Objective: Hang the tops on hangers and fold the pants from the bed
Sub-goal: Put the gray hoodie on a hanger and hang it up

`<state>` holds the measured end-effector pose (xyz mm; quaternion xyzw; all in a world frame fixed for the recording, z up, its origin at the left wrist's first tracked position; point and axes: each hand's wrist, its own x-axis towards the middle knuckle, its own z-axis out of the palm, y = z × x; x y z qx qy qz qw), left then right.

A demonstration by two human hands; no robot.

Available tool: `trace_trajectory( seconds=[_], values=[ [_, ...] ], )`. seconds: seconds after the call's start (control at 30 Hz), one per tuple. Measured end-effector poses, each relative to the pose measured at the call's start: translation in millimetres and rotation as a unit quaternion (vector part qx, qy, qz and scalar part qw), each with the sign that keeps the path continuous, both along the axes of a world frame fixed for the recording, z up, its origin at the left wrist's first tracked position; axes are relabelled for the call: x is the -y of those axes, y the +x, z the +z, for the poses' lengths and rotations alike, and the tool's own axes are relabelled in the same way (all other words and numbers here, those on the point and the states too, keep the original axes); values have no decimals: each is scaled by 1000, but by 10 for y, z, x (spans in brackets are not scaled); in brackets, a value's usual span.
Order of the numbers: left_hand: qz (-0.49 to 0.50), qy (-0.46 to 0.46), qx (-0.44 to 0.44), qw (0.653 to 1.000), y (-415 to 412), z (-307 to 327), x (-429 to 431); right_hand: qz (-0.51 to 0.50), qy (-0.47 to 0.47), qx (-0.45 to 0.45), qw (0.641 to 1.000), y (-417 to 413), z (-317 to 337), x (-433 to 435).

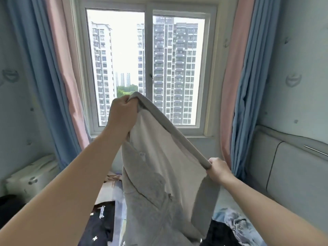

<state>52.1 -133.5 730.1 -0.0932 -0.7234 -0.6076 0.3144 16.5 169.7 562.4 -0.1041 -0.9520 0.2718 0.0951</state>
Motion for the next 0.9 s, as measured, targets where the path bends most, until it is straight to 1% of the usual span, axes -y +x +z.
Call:
trace_trajectory(
  seconds=[0.03,0.1,0.27,0.33,0.37,0.43,0.47,0.53,0.6,0.67,0.7,0.73,0.8,0.87,0.9],
  values=[
    [7,11,15,1000,-33,-80,-9,-4,-18,14,1000,9,-135,-157],
    [21,20,55,998,-95,-284,-37,9,-96,18,995,29,-314,-409],
    [39,-27,168,985,-241,-984,-225,79,-235,-25,969,143,-318,-638],
    [22,-16,216,976,-220,-1302,-346,117,-274,-22,954,226,-312,-604],
    [4,4,244,970,-189,-1462,-424,136,-299,-19,944,273,-313,-576],
    [-44,42,295,953,-94,-1753,-594,168,-346,-8,923,380,-310,-510],
    [-69,34,315,946,-40,-1887,-679,180,-360,4,915,440,-304,-471],
    [-127,-21,319,939,80,-2143,-852,199,-358,36,912,572,-317,-375],
    [-200,-104,293,929,227,-2355,-1004,223,-311,58,922,695,-384,-261],
    [-265,-181,279,905,338,-2578,-1130,253,-284,66,923,798,-445,-151],
    [-282,-202,272,898,381,-2694,-1187,259,-283,59,921,841,-454,-120],
    [-282,-215,262,897,435,-2794,-1236,260,-288,49,920,875,-461,-115],
    [-237,-217,238,917,540,-2950,-1308,258,-310,41,914,930,-483,-161],
    [-194,-194,226,935,641,-3058,-1346,258,-332,58,905,986,-569,-240],
    [-182,-168,222,943,680,-3084,-1352,255,-323,67,909,1012,-640,-291]
  ],
)
